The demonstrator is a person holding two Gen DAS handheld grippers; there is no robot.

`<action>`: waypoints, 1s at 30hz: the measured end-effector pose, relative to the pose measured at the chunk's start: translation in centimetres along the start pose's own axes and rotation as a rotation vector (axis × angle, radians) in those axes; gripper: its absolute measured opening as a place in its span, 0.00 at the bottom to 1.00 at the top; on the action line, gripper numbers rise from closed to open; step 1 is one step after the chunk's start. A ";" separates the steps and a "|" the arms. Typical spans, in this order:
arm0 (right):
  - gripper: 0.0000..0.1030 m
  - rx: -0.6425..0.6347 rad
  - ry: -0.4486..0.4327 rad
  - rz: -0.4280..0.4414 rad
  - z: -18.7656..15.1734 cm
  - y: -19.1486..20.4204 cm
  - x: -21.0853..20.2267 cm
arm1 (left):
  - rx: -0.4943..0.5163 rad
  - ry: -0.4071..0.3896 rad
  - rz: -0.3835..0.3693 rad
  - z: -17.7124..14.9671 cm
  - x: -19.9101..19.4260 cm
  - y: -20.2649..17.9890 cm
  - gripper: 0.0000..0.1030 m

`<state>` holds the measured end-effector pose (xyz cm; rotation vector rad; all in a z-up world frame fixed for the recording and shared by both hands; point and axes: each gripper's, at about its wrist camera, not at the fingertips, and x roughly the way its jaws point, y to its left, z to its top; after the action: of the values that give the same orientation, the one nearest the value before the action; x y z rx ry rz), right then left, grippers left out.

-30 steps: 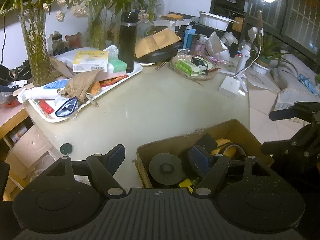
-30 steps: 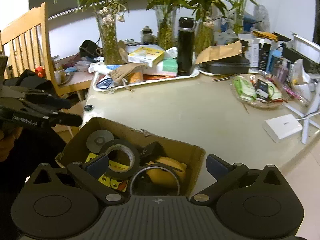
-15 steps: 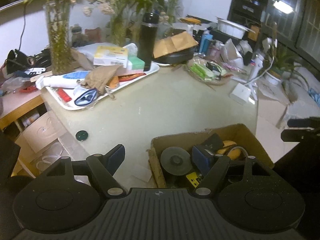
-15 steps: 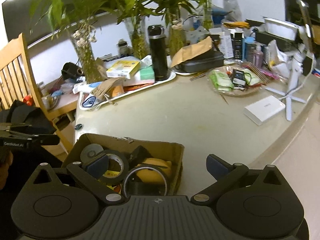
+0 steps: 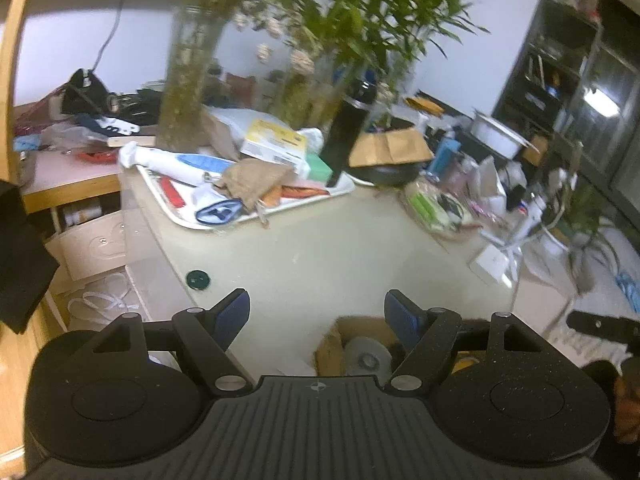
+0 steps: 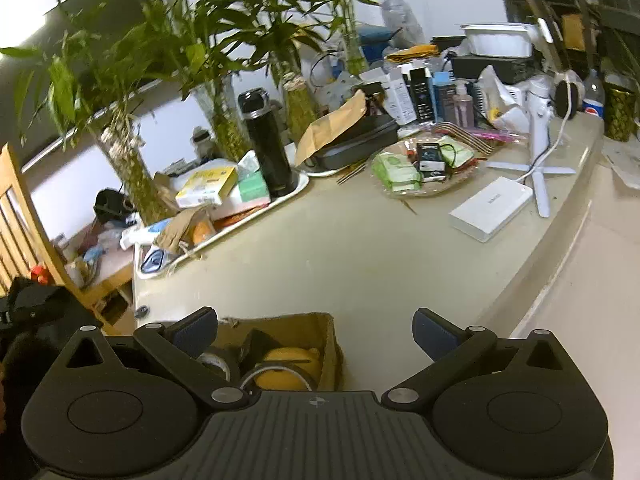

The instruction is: Organize rigid objects

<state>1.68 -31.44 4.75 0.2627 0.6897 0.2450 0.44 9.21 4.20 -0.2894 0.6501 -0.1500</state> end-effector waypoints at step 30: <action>1.00 -0.158 0.313 -0.085 -2.8 6.3 3.5 | 0.258 0.307 0.113 -3.2 3.0 -6.8 0.88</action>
<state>1.59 -24.03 2.56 0.0430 0.9837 0.2601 0.53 1.34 2.15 0.0213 0.9393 -0.1699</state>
